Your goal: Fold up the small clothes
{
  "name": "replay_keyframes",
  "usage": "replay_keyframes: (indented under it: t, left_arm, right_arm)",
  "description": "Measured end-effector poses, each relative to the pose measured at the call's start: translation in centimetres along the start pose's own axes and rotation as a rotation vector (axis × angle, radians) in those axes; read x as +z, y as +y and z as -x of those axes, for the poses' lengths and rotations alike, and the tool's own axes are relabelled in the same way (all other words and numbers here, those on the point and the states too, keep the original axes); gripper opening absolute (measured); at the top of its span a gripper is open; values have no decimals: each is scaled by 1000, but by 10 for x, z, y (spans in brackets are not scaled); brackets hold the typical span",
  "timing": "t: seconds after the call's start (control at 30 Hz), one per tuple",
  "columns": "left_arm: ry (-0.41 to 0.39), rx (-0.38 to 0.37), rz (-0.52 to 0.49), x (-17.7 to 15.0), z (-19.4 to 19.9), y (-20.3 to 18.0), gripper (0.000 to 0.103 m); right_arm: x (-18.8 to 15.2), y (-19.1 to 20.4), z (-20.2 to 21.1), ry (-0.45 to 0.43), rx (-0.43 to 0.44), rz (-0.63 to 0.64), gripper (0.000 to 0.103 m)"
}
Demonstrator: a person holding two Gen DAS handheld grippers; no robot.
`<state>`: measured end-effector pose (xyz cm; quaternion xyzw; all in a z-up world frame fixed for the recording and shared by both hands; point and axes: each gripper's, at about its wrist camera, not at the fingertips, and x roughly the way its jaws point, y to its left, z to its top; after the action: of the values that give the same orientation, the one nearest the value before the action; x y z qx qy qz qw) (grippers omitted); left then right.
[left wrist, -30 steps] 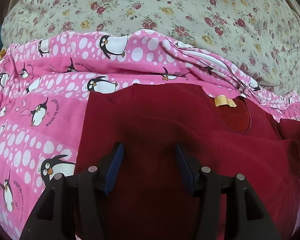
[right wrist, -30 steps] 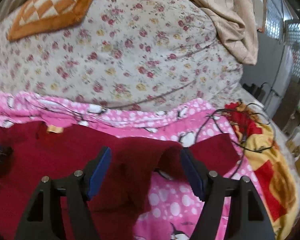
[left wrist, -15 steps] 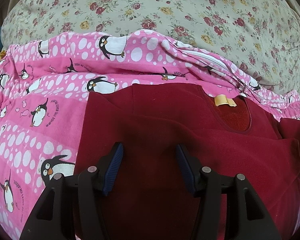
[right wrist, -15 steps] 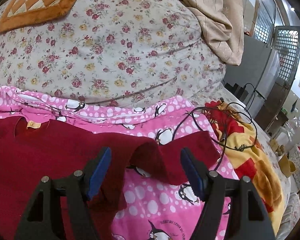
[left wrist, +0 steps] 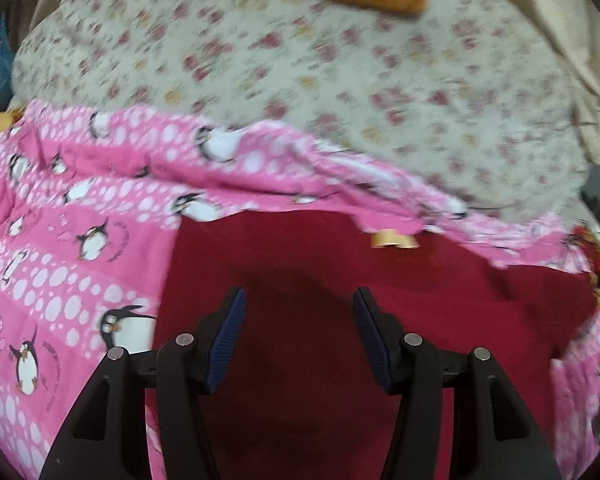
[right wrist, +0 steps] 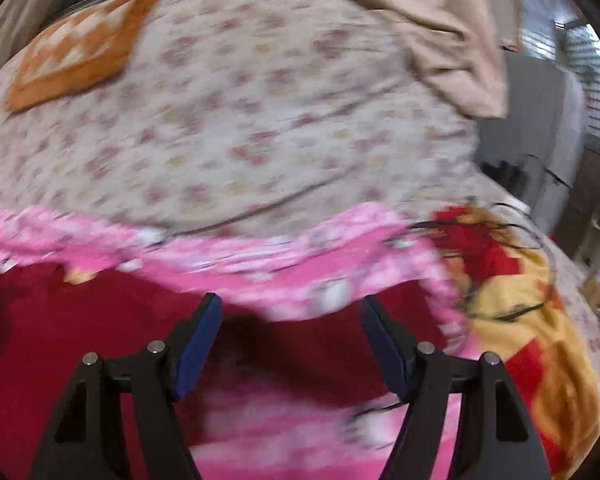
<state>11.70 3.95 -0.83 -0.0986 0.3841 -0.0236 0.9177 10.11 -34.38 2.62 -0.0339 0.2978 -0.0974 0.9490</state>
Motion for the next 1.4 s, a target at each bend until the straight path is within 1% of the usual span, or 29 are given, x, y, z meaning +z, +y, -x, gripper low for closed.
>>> replay_keyframes:
  t: [0.03, 0.07, 0.13, 0.17, 0.23, 0.3, 0.37, 0.43, 0.53, 0.57, 0.67, 0.73, 0.77, 0.8, 0.83, 0.87, 0.9, 0.93, 0.97, 1.03, 1.1, 1.17, 1.23, 1.33, 1.4]
  left_arm:
    - [6, -44, -19, -2, 3, -9, 46]
    - [19, -82, -40, -5, 4, -19, 46]
    - [50, -128, -74, -10, 0, -35, 46]
    - [76, -154, -92, -16, -4, -46, 46]
    - [111, -181, -106, -21, -11, -58, 46]
    - [141, -209, -115, -26, -17, -68, 46]
    - [153, -215, -128, -28, -21, -74, 46]
    - [160, -215, -129, -29, -23, -75, 46]
    - [172, -214, -101, -29, -25, -71, 46]
    - [179, -213, -88, -29, -26, -69, 46]
    - [197, -221, -47, -27, -30, -61, 46]
    - [193, -218, -40, -27, -29, -60, 46]
    - [190, -214, -44, -26, -29, -60, 46]
    - [190, -212, -48, -27, -29, -61, 46]
    - [188, -210, -50, -27, -29, -61, 46]
    - [188, -209, -51, -27, -28, -61, 46]
    - [187, -208, -51, -27, -28, -60, 46]
    - [184, -206, -49, -26, -27, -60, 46]
    - [182, -203, -47, -26, -27, -59, 46]
    - [181, -200, -40, -25, -27, -57, 46]
    - [180, -200, -33, -24, -27, -56, 46]
    - [173, -197, -32, -24, -25, -56, 46]
    - [160, -194, -31, -22, -22, -54, 46]
    - [128, -182, -24, -15, -16, -49, 46]
    - [95, -163, -9, -8, -11, -39, 46]
  right_arm:
    - [-1, -23, -6, 6, -18, -26, 71]
    - [-3, -44, -13, 16, -9, -58, 69]
    - [-12, -83, -27, 43, 34, -123, 58]
    - [-17, -97, -33, 53, 37, -140, 55]
    - [-26, -118, -42, 63, 71, -160, 40]
    - [-30, -126, -48, 74, 114, -166, 35]
    - [-30, -125, -49, 66, 147, -151, 35]
    - [-28, -122, -55, 74, 140, -128, 35]
    - [-31, -123, -67, 129, 119, -137, 35]
    - [-32, -123, -68, 135, 114, -139, 35]
    - [-33, -121, -66, 150, 140, -147, 33]
    - [-34, -122, -65, 163, 170, -158, 22]
    - [-35, -123, -65, 171, 188, -167, 19]
    - [-36, -124, -66, 181, 204, -174, 11]
    - [-37, -125, -67, 190, 202, -175, 7]
    - [-35, -123, -66, 185, 178, -168, 7]
    - [-32, -123, -61, 160, 158, -161, 6]
    - [-22, -122, -46, 83, 100, -150, 6]
    - [-14, -124, -34, 27, 64, -156, 6]
    - [5, -134, -2, -103, -40, -194, 6]
    - [14, -137, 17, -168, -79, -220, 6]
    - [18, -129, 23, -181, -57, -219, 6]
    - [22, -110, 23, -180, -13, -192, 6]
    - [33, -68, 30, -182, 118, -170, 6]
    - [39, -30, 39, -171, 239, -147, 6]
